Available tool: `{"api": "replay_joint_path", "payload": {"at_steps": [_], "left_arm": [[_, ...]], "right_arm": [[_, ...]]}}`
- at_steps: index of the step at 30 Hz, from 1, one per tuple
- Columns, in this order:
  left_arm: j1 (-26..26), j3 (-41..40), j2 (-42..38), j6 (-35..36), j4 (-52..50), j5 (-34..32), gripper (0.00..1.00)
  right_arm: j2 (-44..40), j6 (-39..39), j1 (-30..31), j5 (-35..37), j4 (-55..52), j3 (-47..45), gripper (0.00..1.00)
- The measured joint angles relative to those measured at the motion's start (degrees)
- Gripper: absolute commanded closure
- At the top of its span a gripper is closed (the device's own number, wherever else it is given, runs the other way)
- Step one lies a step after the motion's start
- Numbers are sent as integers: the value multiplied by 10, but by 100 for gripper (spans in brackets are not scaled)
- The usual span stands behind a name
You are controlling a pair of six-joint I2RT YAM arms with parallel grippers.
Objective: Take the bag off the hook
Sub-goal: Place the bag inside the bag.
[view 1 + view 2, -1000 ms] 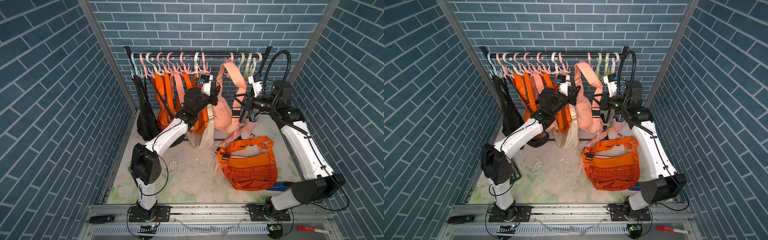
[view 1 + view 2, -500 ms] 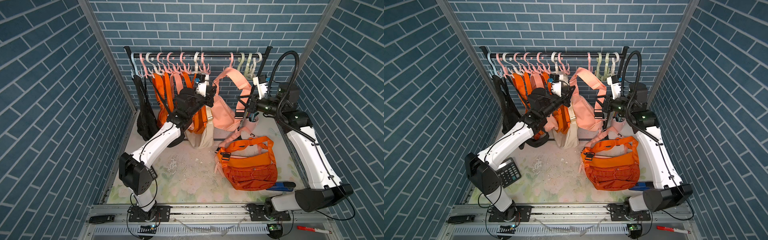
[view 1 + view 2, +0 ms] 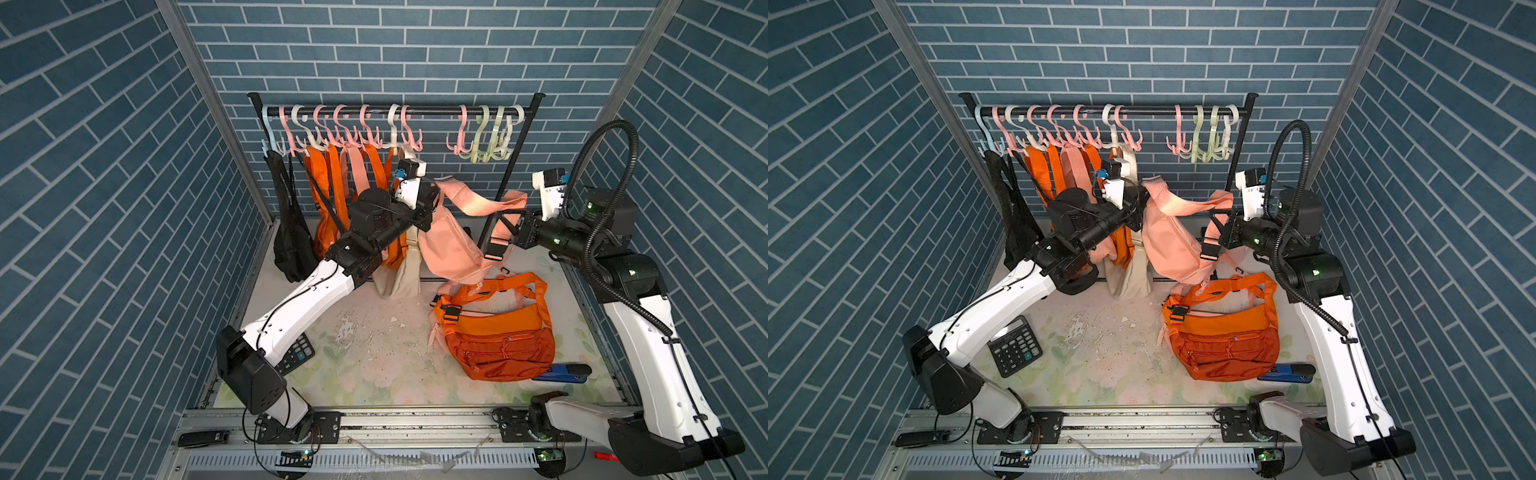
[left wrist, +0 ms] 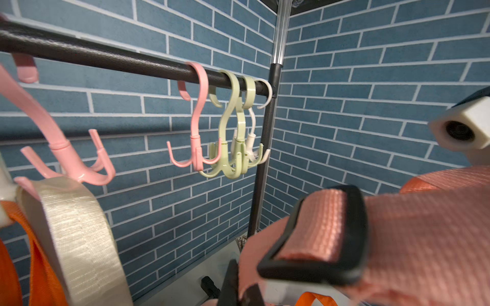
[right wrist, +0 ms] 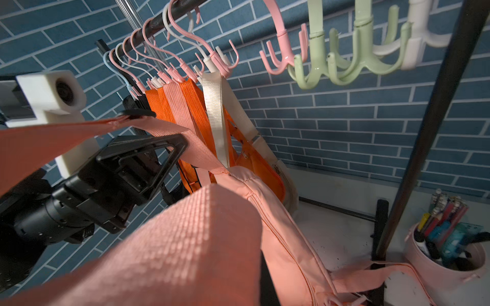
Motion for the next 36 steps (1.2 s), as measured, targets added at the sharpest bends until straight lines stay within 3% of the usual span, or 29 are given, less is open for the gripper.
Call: {"api": "replay_joint_path", "payload": {"at_steps": [25,36], "left_arm": [[-221,-75,-103,87,-106,-145,100],[-266,-118,-129,89,-123,-193,100]], "right_arm": [[-191,1,0,185,-175,-12,100],[-215,-1,0,382,-279,20,100]]}}
